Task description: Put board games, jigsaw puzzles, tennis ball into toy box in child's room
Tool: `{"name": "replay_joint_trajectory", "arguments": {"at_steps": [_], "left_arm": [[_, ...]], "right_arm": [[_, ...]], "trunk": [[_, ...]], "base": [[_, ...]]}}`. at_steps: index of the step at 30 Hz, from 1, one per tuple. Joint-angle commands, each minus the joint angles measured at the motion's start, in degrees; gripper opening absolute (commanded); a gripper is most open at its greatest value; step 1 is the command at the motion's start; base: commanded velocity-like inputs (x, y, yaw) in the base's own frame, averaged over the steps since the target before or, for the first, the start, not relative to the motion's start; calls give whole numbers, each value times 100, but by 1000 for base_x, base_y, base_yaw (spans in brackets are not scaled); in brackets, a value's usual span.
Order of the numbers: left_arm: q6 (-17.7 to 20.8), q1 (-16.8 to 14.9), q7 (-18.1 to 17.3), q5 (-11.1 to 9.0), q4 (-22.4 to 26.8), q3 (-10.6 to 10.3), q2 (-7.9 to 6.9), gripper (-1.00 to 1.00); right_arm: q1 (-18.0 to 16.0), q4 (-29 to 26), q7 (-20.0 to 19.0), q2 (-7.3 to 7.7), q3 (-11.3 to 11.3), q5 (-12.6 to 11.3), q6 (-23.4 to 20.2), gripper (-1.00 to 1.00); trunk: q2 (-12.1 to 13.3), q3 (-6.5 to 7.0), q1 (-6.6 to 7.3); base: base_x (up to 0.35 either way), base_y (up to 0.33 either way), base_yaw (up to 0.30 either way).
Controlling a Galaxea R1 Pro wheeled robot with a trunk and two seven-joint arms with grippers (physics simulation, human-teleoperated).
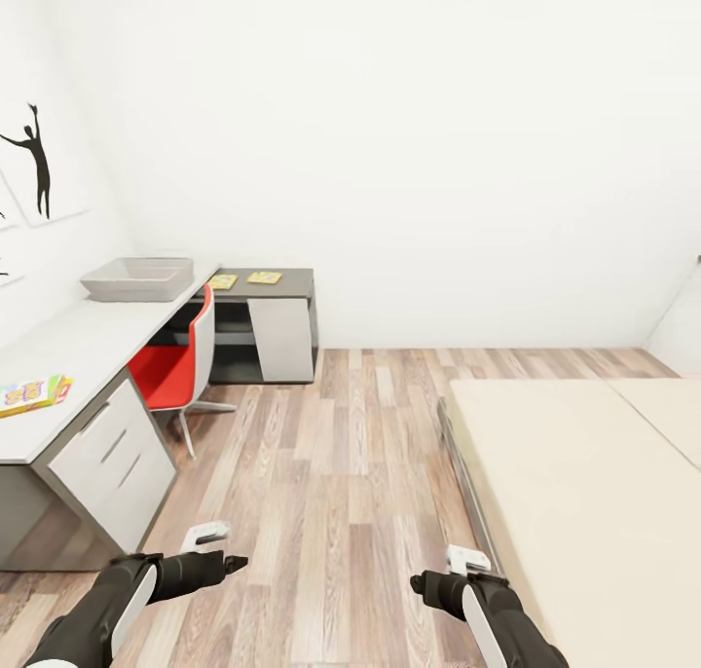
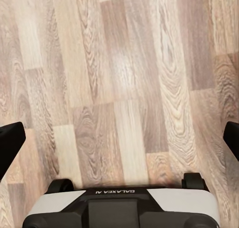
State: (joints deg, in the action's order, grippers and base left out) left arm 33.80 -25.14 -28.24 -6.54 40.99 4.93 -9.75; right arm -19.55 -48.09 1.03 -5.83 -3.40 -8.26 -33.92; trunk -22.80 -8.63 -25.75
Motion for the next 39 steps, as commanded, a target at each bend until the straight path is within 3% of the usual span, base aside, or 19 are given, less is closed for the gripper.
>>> {"name": "replay_joint_trajectory", "arguments": {"at_steps": [1,11,39], "left_arm": [[53,-4,3,-55,5,9,-1,100],[48,-1,3,-54,5,8,-1,100],[51,-3,3,-54,5,-5,7,100]], "right_arm": [[-5,-7,11,-6,-18,-43,-27,100],[-5,-7,11,-6,-17,-44,-27,100],[-5,-7,13,-6,-7,-43,-27,100]], "trunk": [[-12,-11,-4],[-12,-5,-4],[-12,-4,-4]], "base": [[-3,0,-226],[-1,0,-111],[0,-34,-5]]}}
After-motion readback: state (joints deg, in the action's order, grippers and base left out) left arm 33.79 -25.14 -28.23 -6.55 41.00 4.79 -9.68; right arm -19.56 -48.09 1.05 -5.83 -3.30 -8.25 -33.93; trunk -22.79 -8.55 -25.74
